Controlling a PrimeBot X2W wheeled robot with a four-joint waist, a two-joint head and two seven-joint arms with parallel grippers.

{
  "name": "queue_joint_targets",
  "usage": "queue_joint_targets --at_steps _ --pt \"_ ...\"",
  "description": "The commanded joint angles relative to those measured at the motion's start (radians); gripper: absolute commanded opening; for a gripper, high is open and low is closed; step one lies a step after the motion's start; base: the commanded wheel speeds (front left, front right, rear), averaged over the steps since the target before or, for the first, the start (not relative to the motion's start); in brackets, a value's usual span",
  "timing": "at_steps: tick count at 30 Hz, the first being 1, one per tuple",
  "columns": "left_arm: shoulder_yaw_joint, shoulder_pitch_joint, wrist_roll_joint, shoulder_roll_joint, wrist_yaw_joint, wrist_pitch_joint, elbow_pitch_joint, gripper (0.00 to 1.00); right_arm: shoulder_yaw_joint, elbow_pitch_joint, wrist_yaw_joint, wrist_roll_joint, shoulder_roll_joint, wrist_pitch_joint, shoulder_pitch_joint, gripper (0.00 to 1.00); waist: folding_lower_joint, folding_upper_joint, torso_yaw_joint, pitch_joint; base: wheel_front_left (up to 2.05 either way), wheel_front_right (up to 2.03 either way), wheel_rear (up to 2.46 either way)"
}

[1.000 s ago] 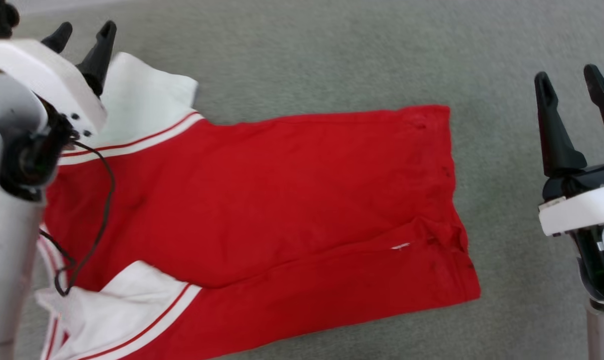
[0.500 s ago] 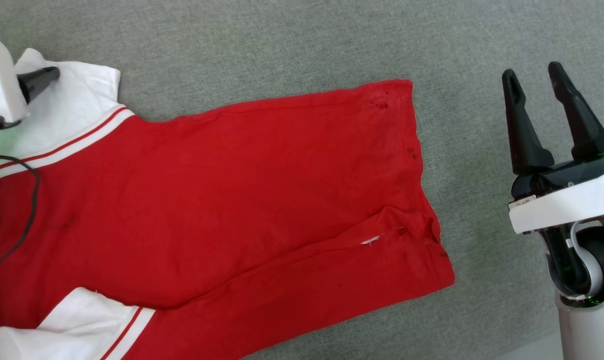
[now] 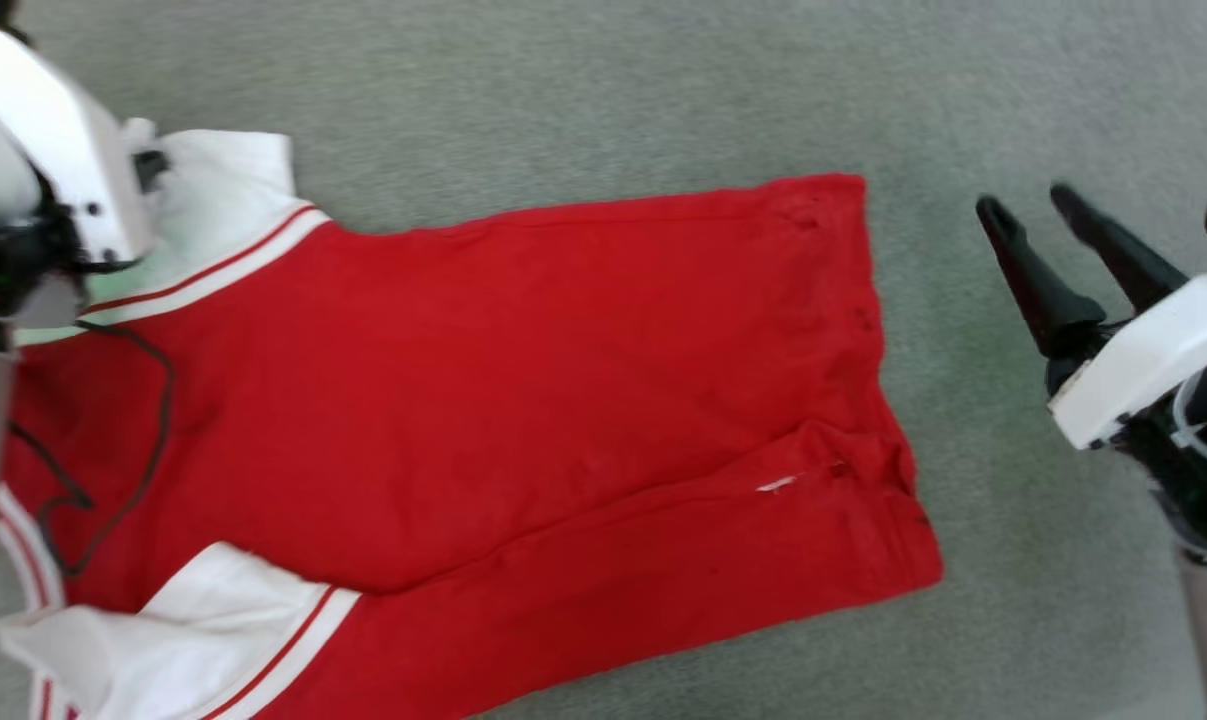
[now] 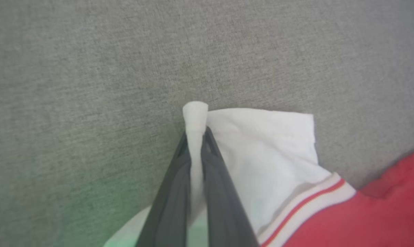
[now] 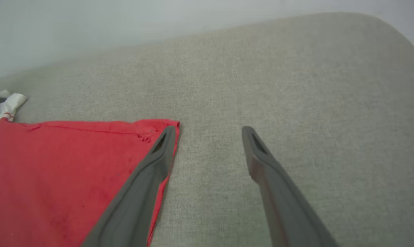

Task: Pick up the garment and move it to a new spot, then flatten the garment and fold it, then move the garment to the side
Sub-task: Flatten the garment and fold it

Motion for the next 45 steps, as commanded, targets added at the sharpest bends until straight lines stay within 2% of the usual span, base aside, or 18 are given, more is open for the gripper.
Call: queue_joint_targets --at_steps 1,6,8,13,20,21,22,23,28,33,41,45 --pt "-0.017 0.027 0.006 -0.031 -0.011 -0.02 0.008 0.0 -0.001 0.032 0.0 0.033 -0.035 0.084 -0.03 1.0 -0.0001 0.0 0.053 -0.03 0.0 0.0 0.0" --pt "-0.026 -0.032 0.015 -0.08 -0.038 -0.095 -0.036 0.0 -0.004 0.107 0.0 0.09 -0.082 0.338 -0.082 1.0 -0.0001 0.0 0.134 -0.034 0.0 0.0 0.0" --pt "-0.028 -0.042 0.004 -0.108 -0.047 -0.116 -0.054 0.0 -0.012 0.132 0.0 0.102 -0.078 0.409 -0.112 1.0 -0.0001 0.0 0.164 -0.028 0.0 0.0 0.0" --pt "-0.038 -0.066 0.002 -0.137 -0.068 -0.148 -0.109 0.0 -0.009 0.194 0.0 0.064 -0.08 0.496 -0.176 1.0 -0.0001 0.0 0.218 -0.002 0.0 0.0 0.0" --pt "-0.057 -0.053 0.012 -0.141 -0.074 -0.159 -0.149 0.0 0.024 0.314 0.0 0.035 -0.062 0.578 -0.212 1.0 -0.0001 0.0 0.252 0.019 0.0 0.0 0.0" --pt "-0.059 -0.048 0.012 -0.142 -0.075 -0.162 -0.151 0.0 0.031 0.328 0.0 0.033 -0.059 0.596 -0.208 0.46 -0.0001 0.0 0.254 0.019 0.0 0.0 0.0" --pt "-0.059 -0.048 0.012 -0.142 -0.075 -0.162 -0.151 0.0 0.031 0.328 0.0 0.033 -0.059 0.596 -0.208 0.46 -0.0001 0.0 0.254 0.019 0.0 0.0 0.0" --pt "-0.06 -0.039 0.01 -0.142 -0.079 -0.17 -0.146 0.0 0.046 0.336 0.0 0.041 -0.052 0.62 -0.205 0.0 -0.0001 0.0 0.256 0.015 0.0 0.0 0.0" --pt "-0.038 -0.012 -0.01 -0.13 -0.076 -0.19 -0.135 0.0 0.058 0.299 0.0 0.023 -0.087 0.563 -0.262 0.0 -0.0001 0.0 0.245 -0.005 0.0 0.0 0.0" --pt "-0.008 0.043 -0.027 -0.114 -0.081 -0.24 -0.147 0.0 0.059 0.275 0.0 -0.012 -0.118 0.477 -0.278 0.0 -0.0001 0.0 0.241 -0.07 0.0 0.0 0.0" --pt "0.059 0.264 -0.081 -0.089 -0.062 -0.331 -0.246 0.0 0.031 0.225 -0.001 -0.053 -0.119 0.36 -0.167 0.0 -0.0001 0.0 0.243 -0.202 0.0 0.0 0.0" --pt "0.088 0.42 -0.09 -0.076 -0.025 -0.375 -0.321 0.0 0.007 0.194 -0.001 -0.037 -0.111 0.332 -0.068 0.0 -0.0001 0.0 0.248 -0.246 0.0 0.0 0.0"
